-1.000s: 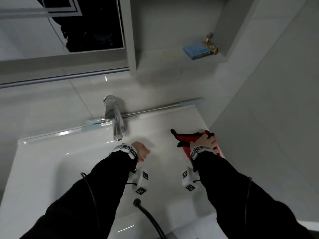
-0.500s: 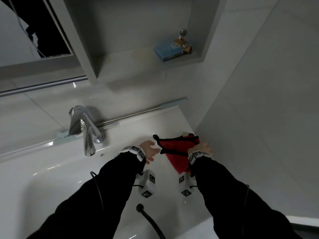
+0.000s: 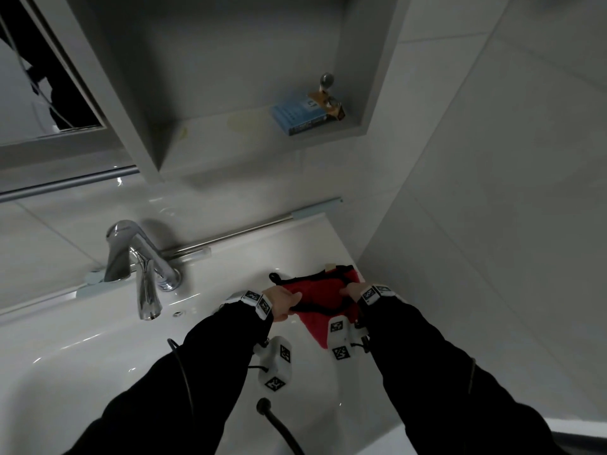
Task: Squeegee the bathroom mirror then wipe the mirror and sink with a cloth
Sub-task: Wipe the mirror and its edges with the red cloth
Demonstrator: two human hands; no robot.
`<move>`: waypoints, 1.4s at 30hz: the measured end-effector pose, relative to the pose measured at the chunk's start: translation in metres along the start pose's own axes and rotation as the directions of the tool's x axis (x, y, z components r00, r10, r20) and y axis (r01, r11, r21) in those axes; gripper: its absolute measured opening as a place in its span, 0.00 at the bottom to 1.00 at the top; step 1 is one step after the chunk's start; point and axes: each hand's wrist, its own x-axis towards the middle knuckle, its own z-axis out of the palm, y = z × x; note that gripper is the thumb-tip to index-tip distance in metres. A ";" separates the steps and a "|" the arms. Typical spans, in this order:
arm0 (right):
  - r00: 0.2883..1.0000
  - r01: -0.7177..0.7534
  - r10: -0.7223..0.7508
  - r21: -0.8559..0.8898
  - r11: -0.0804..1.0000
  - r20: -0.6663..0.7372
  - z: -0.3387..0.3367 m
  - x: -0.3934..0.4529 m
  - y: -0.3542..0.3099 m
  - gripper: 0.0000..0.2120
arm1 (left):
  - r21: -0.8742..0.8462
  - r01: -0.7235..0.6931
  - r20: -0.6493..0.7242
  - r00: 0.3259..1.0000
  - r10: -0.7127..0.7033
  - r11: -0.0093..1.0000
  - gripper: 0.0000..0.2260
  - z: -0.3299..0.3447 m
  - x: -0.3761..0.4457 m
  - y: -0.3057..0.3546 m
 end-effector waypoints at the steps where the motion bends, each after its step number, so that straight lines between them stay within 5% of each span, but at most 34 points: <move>1: 1.000 0.000 0.000 -0.137 0.991 0.001 0.001 -0.003 -0.003 0.28 | 0.017 -0.003 -0.019 1.000 0.003 1.000 0.20 -0.001 0.001 -0.001; 4: 0.994 0.001 -0.048 -0.419 0.908 -0.102 0.005 -0.014 -0.009 0.41 | 0.089 -0.025 -0.077 0.996 0.032 0.996 0.18 -0.009 0.000 -0.002; 13: 0.916 0.273 -0.308 -0.163 0.948 -0.258 0.056 -0.065 -0.015 0.26 | 0.048 -0.115 -0.109 0.987 0.120 0.992 0.20 -0.052 -0.045 -0.041; 20: 0.872 0.385 -0.395 -0.094 0.918 -0.288 0.110 -0.127 -0.035 0.17 | -0.352 -0.074 -0.034 0.997 0.066 0.933 0.28 -0.090 -0.094 -0.095; 24: 0.806 0.480 -0.493 -0.126 0.868 -0.328 0.131 -0.162 -0.043 0.18 | -0.245 -0.066 0.007 0.998 0.069 0.967 0.31 -0.112 -0.117 -0.123; 27: 0.764 0.529 -0.574 -0.224 0.819 -0.295 0.143 -0.192 -0.049 0.15 | -0.246 -0.090 0.014 0.995 0.096 0.965 0.34 -0.124 -0.134 -0.136; 34: 0.633 0.702 -0.760 -0.306 0.643 -0.146 0.175 -0.252 -0.062 0.13 | -0.566 -0.041 0.196 0.963 0.183 0.824 0.45 -0.145 -0.182 -0.130; 38: 0.614 0.761 -0.788 -0.237 0.604 -0.036 0.188 -0.275 -0.072 0.04 | -0.741 0.027 0.266 0.929 0.257 0.671 0.55 -0.158 -0.201 -0.118; 42: 0.625 0.774 -0.776 -0.198 0.601 0.088 0.195 -0.292 -0.086 0.04 | -0.807 -0.047 0.242 0.883 0.401 0.589 0.54 -0.177 -0.214 -0.113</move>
